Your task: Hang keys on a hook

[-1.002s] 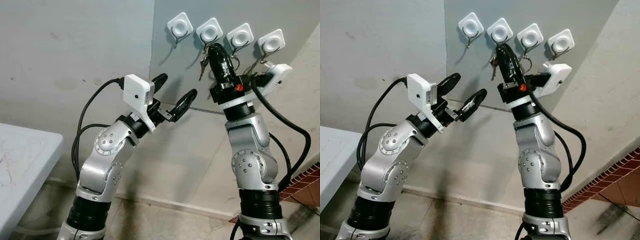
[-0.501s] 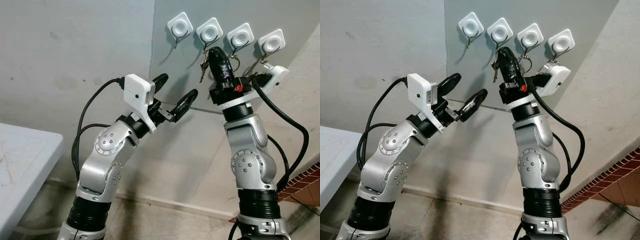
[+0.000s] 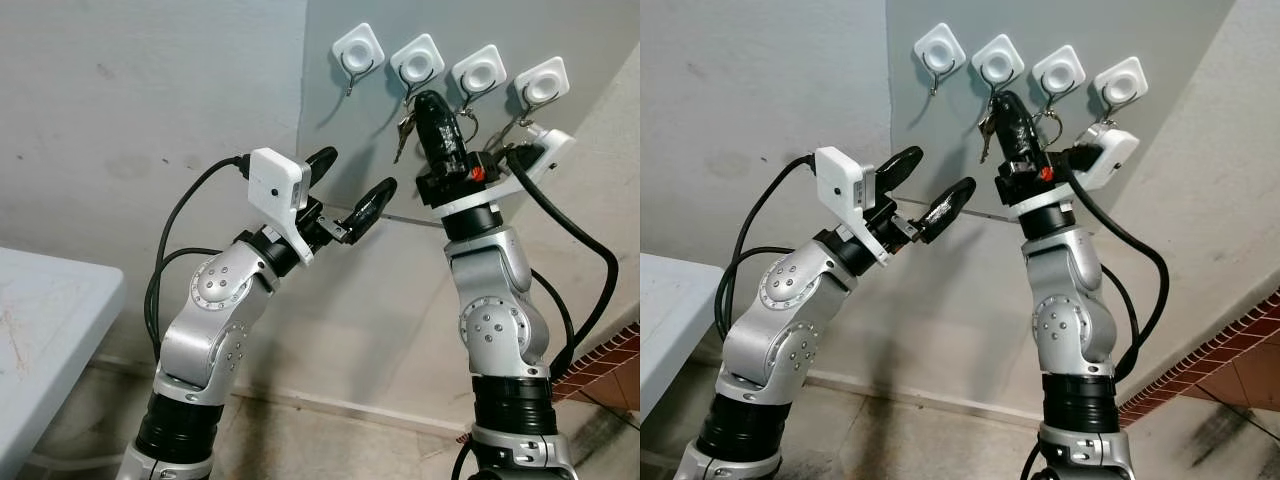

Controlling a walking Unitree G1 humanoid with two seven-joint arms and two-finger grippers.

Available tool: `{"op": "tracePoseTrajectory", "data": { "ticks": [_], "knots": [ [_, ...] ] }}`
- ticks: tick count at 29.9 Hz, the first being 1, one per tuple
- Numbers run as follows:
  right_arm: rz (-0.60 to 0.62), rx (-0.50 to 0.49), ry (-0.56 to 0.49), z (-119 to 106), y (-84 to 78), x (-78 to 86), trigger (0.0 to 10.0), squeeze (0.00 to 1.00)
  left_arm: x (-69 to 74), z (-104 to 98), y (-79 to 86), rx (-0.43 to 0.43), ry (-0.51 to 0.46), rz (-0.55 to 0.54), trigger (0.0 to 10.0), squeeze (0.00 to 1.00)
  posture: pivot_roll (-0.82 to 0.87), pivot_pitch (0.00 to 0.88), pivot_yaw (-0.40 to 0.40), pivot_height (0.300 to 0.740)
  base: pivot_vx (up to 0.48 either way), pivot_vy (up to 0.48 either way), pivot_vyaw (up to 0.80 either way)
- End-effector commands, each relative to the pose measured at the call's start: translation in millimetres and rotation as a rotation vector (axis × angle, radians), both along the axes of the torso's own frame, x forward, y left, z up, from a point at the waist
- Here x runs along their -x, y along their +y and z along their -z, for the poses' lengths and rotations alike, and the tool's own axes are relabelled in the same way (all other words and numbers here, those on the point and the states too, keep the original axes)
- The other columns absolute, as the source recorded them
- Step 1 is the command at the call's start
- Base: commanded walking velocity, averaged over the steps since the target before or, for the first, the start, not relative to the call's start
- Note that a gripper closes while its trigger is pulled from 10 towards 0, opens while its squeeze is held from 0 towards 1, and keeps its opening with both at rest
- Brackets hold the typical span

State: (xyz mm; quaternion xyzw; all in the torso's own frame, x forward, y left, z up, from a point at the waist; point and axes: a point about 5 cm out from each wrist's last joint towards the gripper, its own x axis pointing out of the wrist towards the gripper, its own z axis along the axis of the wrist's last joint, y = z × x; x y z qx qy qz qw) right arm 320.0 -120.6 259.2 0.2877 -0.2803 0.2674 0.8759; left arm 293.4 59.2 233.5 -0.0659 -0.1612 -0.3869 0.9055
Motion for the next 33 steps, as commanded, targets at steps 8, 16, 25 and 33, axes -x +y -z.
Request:
{"op": "tracePoseTrajectory", "data": {
  "ticks": [8,16,25,33],
  "knots": [
    [-0.011,-0.006,0.002,-3.7,4.4,-5.9,10.0,0.0,2.9,-4.5,-3.0,0.006,-0.014,0.009,10.0,0.0,0.02,0.037,-0.073,0.74,0.0,0.0,0.0],
    [-0.046,-0.012,-0.002,-4.5,7.8,-5.5,10.0,0.0,3.1,-4.9,-2.3,0.011,-0.015,0.003,10.0,0.0,0.02,0.041,-0.079,0.74,0.0,0.0,0.0],
    [-0.049,-0.03,0.013,-5.0,10.4,-10.2,10.0,0.0,3.2,-5.4,-2.5,0.013,-0.015,0.002,10.0,0.0,0.02,0.043,-0.081,0.74,0.0,0.0,0.0],
    [-0.003,-0.078,0.068,2.0,4.2,-17.3,10.0,0.0,3.5,-5.0,-1.6,0.013,-0.012,-0.003,10.0,0.0,0.03,0.05,-0.084,0.74,0.0,0.0,0.0]
  ]
}}
